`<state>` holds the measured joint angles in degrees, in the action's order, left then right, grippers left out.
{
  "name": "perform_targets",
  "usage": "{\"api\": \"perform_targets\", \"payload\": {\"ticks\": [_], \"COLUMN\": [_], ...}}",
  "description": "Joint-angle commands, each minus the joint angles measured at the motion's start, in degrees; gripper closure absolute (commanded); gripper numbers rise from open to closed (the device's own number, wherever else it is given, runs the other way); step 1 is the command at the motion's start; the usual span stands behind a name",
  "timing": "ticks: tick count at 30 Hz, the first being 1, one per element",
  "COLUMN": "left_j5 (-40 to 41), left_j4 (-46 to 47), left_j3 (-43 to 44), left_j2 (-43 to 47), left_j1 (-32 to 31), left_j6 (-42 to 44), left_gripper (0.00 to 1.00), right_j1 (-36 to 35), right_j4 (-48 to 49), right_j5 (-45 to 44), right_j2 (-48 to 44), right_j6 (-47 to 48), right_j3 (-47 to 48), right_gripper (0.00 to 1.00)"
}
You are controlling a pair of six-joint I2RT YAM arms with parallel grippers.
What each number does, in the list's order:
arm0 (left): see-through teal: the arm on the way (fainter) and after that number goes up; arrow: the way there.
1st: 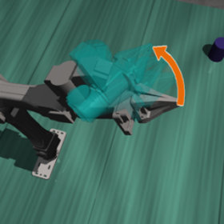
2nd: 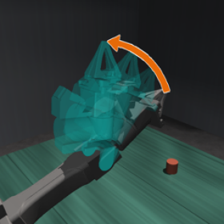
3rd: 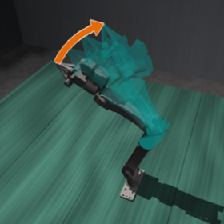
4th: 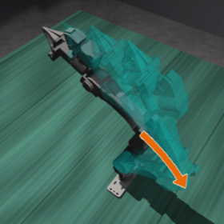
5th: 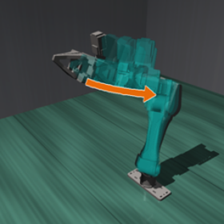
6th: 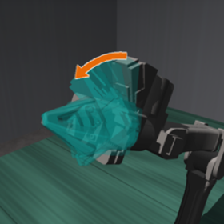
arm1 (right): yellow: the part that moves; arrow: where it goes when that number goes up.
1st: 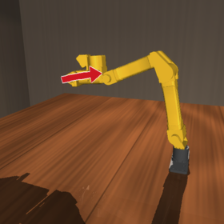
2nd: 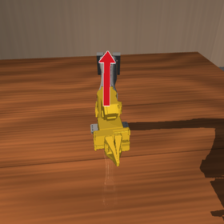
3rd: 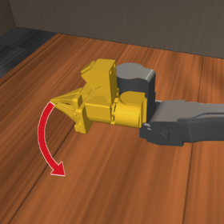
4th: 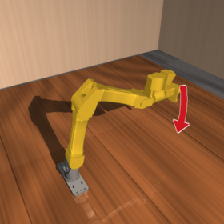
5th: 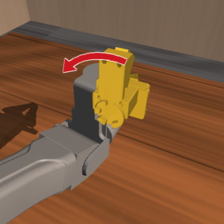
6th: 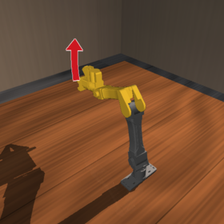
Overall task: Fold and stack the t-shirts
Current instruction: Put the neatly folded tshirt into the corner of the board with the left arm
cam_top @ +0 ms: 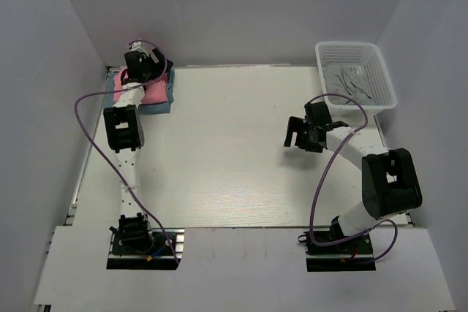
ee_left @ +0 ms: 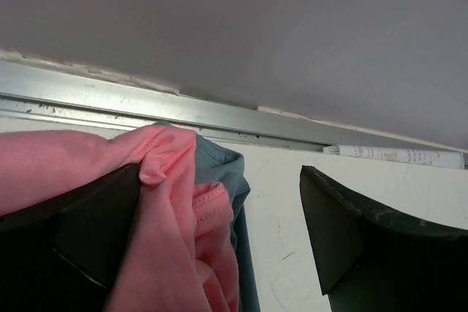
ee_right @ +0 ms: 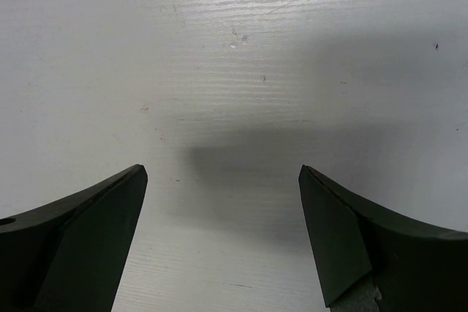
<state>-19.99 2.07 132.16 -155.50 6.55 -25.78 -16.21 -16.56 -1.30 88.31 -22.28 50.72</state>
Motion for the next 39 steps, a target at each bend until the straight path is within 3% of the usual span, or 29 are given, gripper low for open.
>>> {"api": "perform_targets", "payload": {"ticks": [1, 7, 11, 15, 17, 18, 21, 26, 30, 35, 39], "left_j5": [-0.75, -0.14, 5.63, 12.24, 13.31, 13.83, 13.22, 18.48, 25.61, 20.96, 19.12], "left_j4": [0.40, -9.88, -12.42, -20.59, -20.09, -16.95, -8.94, -11.38, -14.89, -12.01, -8.58], "left_j3": [-3.83, -1.10, -9.62, -20.51, -33.76, -45.03, -66.93, -87.99, -89.63, -91.89, -93.13], "left_j2": [9.06, 20.57, 32.78, 45.17, 51.93, 59.62, 71.09, 91.37, 98.98, 103.54, 106.98], "left_j1": [0.13, -0.39, -2.41, -5.66, -7.24, -7.95, -12.07, -16.56, -16.57, -16.57, -16.57], "left_j6": [1.35, 2.67, 5.03, 3.91, -1.17, -2.59, -4.98, -6.57, -5.17, -3.05, -4.01], "left_gripper": [0.00, 0.00, 0.00, 0.00, 0.00, 0.00, 0.00, 0.00, 0.00, 0.00, 0.00], "right_j1": [-0.23, -0.14, -0.14, -0.23, -0.14, -0.14, -0.05, -0.05, 0.12, 0.05, 0.04], "right_j4": [0.12, 0.55, 3.19, 5.30, 6.44, 6.80, 8.64, 12.42, 15.15, 15.50, 19.10], "right_j5": [0.42, 0.68, 3.66, 6.30, 6.75, 6.66, 7.01, 7.37, 6.49, 5.26, 9.29], "right_j2": [-3.84, -6.30, -8.76, -12.54, -14.04, -17.18, -22.55, -30.91, -38.65, -46.89, -48.33], "right_j6": [0.66, 3.56, 2.95, 2.16, 1.45, 1.28, 0.23, -2.75, -4.17, -3.55, -3.47], "right_j3": [0.61, 0.09, -4.12, -7.12, -9.58, -10.20, -14.41, -20.38, -24.35, -27.16, -31.20], "right_gripper": [0.10, 0.10, 0.10, 0.10, 0.10, 0.10, 0.10, 0.10, 0.10, 0.10, 0.10]}}
